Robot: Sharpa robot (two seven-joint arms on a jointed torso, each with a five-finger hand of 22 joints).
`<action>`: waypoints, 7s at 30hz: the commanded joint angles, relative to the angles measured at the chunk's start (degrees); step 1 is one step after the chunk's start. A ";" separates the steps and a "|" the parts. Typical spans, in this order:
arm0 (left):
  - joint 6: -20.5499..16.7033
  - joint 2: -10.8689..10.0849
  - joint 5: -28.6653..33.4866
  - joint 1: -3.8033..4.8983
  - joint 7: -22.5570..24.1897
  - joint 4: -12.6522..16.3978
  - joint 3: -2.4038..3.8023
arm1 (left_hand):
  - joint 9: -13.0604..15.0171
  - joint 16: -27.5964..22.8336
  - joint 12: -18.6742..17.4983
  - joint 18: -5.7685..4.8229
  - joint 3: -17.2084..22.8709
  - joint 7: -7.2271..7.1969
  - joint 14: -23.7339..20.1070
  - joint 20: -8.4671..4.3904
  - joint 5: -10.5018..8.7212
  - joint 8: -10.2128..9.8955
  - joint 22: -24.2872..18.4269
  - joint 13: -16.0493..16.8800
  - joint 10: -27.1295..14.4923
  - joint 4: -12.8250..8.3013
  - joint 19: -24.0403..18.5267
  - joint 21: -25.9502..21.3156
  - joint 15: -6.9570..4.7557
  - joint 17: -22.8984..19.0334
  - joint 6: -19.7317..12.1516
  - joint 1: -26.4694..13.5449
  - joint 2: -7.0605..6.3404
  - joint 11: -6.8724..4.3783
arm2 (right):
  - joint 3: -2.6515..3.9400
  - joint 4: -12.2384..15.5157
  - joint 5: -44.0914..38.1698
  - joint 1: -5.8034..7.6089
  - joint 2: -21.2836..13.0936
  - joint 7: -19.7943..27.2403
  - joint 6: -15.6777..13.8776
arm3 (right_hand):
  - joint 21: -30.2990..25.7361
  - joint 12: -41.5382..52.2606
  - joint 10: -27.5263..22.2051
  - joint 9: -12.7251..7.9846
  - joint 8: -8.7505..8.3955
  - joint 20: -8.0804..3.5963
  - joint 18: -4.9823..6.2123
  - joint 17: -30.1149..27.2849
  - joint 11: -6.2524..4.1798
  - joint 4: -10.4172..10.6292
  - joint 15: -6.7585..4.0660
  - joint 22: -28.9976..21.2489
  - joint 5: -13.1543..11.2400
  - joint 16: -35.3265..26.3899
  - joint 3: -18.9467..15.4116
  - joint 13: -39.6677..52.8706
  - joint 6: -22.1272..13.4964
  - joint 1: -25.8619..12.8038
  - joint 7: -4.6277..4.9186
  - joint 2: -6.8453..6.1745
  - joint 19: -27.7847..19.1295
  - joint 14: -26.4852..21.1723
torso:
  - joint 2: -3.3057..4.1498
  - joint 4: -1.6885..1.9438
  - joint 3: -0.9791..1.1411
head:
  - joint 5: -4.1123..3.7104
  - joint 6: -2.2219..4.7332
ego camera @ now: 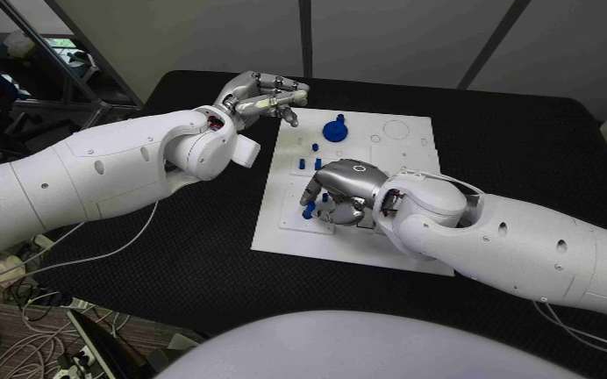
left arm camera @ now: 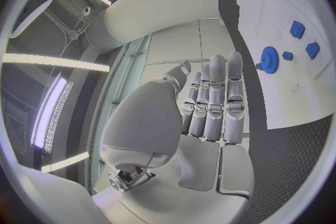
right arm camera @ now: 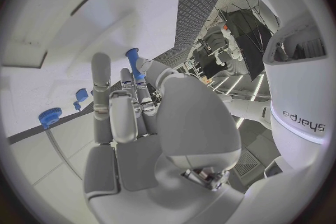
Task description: Assemble the parts on the task board
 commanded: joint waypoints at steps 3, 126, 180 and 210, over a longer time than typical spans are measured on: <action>0.57 0.04 0.13 0.09 0.28 -0.02 0.04 | -0.10 -0.34 0.36 -0.21 0.03 0.19 -0.14 0.07 0.02 -0.10 -0.07 0.08 -0.23 -0.17 0.43 -0.36 0.28 -0.08 -0.07 0.46 -0.07 0.06 | -0.01 0.08 -0.52 0.07 -0.09 0.75 -0.15 | -0.72 -0.33 -1.28 -0.38 -0.29 0.11 0.00 -0.36 0.05 0.25 0.46 -0.68 0.20 0.02 -0.33 -0.02 -1.82 -0.22 -0.25 -0.66 -0.59 2.03 | -0.01 -0.02 0.01 | -0.11 0.00; 0.63 -1.52 0.13 -0.30 0.35 1.07 -0.02 | -0.14 -0.30 0.59 -0.27 -0.51 0.25 -0.15 0.16 -0.17 -0.08 -0.16 0.07 -0.36 0.44 0.43 -0.49 0.41 -0.05 -0.23 -0.36 -0.19 0.15 | 0.24 16.29 5.32 -6.25 -25.67 -25.92 -14.48 | 9.03 76.51 23.19 14.04 26.40 -3.69 -2.96 19.52 -5.92 19.01 -4.02 13.97 16.56 11.14 -32.92 77.27 -7.28 -10.45 -5.00 4.00 10.68 5.70 | -1.53 -1.43 -0.64 | -12.36 1.58; 0.86 -1.12 0.13 -0.30 0.20 1.06 -0.02 | -0.14 -0.29 0.64 -0.26 -0.54 0.21 -0.17 0.17 -0.07 -0.08 -0.20 0.07 -0.40 0.47 0.43 -0.53 0.40 -0.04 -0.26 -0.35 -0.17 0.12 | 0.41 16.43 0.24 -5.89 -20.66 -24.66 -16.83 | 10.32 75.17 22.80 16.27 28.20 -4.31 -3.31 18.74 -6.53 19.02 -4.61 15.92 14.91 10.69 -35.05 76.50 -7.10 -8.58 -5.63 4.09 11.34 5.52 | -1.57 -1.61 -0.57 | -10.97 1.24; 0.87 -1.10 0.13 -0.30 -0.34 0.45 -0.02 | -0.14 -0.29 0.70 -0.24 -0.49 0.19 -0.20 0.15 0.02 -0.05 -0.23 0.07 -0.45 0.36 0.44 -0.57 0.36 -0.04 -0.26 -0.12 -0.14 0.09 | 0.25 19.33 2.71 -5.97 -27.09 -24.68 -2.58 | 9.33 73.01 20.86 14.11 24.54 -2.48 -3.06 17.79 -4.33 19.31 -2.69 14.86 6.87 10.07 -36.05 74.61 -11.75 -15.17 -3.24 -2.02 10.29 5.27 | -1.96 -2.13 -0.95 | -11.59 0.88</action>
